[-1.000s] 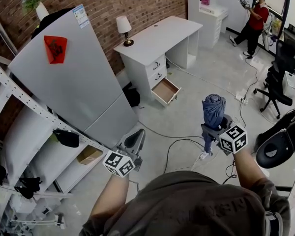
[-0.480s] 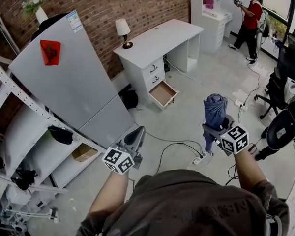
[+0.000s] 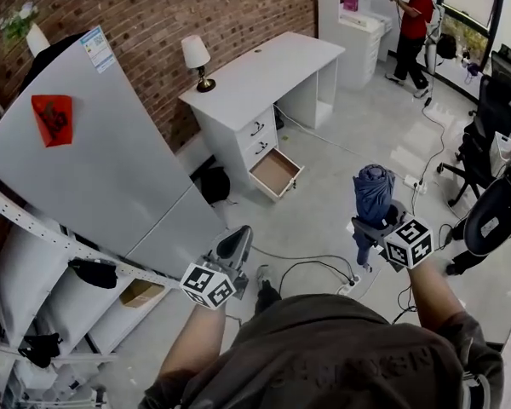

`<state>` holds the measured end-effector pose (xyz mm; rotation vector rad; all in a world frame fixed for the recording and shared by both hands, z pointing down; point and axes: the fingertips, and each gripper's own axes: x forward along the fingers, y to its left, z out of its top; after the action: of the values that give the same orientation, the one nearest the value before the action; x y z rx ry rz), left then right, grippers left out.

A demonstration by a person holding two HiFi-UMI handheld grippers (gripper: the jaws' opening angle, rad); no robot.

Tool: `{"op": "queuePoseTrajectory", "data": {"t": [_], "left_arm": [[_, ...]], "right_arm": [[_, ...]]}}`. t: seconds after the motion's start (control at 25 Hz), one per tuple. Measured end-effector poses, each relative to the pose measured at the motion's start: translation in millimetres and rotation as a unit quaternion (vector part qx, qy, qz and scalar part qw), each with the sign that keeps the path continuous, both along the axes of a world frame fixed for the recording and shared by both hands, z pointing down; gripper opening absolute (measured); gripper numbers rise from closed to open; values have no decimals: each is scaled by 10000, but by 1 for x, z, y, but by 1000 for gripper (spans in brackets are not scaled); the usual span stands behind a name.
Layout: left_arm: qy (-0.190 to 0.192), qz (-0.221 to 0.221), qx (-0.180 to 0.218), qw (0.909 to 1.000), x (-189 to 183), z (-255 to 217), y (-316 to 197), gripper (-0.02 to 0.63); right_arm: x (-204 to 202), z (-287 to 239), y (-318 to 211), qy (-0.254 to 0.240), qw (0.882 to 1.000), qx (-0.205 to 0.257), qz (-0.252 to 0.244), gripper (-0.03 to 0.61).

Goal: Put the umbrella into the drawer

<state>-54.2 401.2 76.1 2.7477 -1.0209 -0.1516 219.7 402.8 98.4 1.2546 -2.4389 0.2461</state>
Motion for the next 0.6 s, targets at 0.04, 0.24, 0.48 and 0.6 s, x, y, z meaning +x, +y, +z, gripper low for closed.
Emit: {"op": "queuePoseTrajectory", "data": {"t": [0.04,0.24,0.48,0.6], "left_arm": [[-17,86,26,10000,-3,4,-21,5],[9,493,72,9988,-23,7,-138,5],[-90,892,237,9957,-48,-16,-260,5],[-73,949,224,9952,-57,-17,-306,5]], "right_arm": [[-5,1,-17,2,10000,27,43,282],[-39,-1,-114,48,9996,54,277,282],[-74,-18,-220,96,9986,106,518,282],[-84,-18,-264,92,9982,84,587,282]]}}
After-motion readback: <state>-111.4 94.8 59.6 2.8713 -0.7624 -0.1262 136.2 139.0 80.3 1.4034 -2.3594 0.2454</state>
